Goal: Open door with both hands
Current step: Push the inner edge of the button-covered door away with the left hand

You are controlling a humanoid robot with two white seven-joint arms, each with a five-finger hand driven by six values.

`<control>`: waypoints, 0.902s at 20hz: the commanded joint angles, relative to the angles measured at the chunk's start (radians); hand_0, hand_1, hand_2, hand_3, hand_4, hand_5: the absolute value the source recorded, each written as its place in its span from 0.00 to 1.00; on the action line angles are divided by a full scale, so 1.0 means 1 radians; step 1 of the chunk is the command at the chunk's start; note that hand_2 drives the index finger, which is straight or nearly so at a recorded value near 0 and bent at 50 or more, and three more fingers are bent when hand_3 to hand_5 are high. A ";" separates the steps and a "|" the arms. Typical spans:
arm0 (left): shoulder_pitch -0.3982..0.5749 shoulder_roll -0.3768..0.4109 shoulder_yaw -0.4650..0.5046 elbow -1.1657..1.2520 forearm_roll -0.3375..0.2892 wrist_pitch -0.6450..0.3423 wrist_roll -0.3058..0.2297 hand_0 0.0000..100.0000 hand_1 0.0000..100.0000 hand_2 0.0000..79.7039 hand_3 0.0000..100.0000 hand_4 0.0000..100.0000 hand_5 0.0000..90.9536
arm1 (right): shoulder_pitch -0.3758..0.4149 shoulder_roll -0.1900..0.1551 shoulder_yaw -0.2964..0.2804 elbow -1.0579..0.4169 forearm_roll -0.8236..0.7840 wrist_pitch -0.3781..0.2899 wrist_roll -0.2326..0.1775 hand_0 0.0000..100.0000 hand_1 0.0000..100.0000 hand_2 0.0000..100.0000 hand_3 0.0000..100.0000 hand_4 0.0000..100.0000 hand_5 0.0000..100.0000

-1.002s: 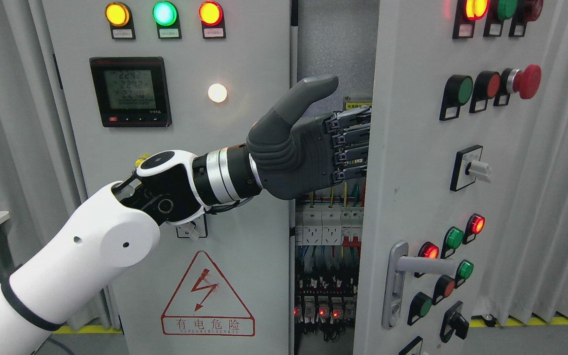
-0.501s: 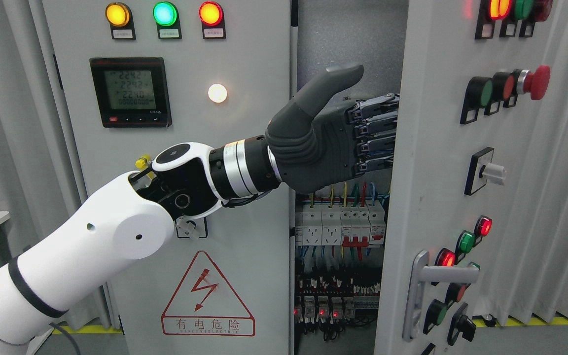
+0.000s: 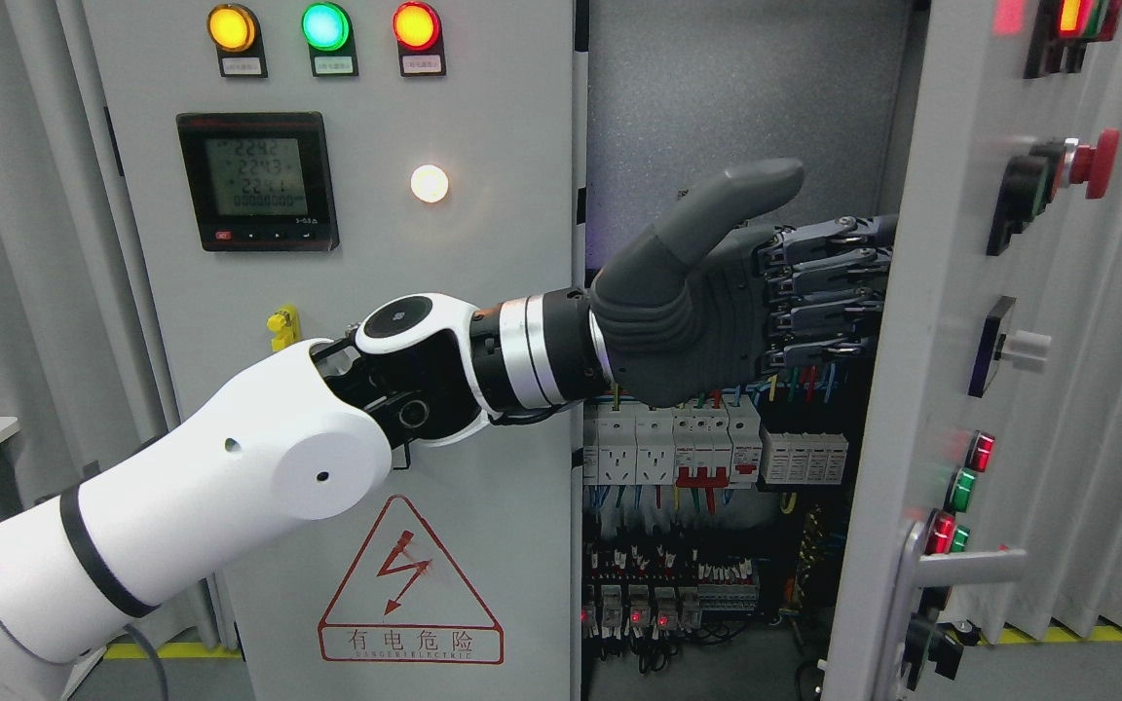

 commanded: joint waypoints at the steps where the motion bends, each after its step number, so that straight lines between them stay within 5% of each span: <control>1: -0.038 -0.076 -0.111 0.000 0.012 -0.006 0.056 0.30 0.00 0.03 0.03 0.04 0.00 | -0.029 0.000 0.000 0.026 -0.008 0.001 -0.003 0.22 0.00 0.00 0.00 0.00 0.00; 7: -0.084 -0.124 -0.127 0.000 0.013 -0.045 0.069 0.29 0.00 0.03 0.03 0.03 0.00 | -0.029 0.000 0.000 0.026 -0.008 -0.001 -0.003 0.22 0.00 0.00 0.00 0.00 0.00; 11: -0.164 -0.161 -0.217 0.000 0.095 -0.129 0.070 0.29 0.00 0.03 0.03 0.03 0.00 | -0.029 0.000 0.000 0.026 -0.008 -0.001 -0.003 0.22 0.00 0.00 0.00 0.00 0.00; 18: -0.166 -0.225 -0.226 0.005 0.102 -0.140 0.072 0.29 0.00 0.03 0.03 0.04 0.00 | -0.029 0.000 0.000 0.026 -0.008 0.001 -0.003 0.22 0.00 0.00 0.00 0.00 0.00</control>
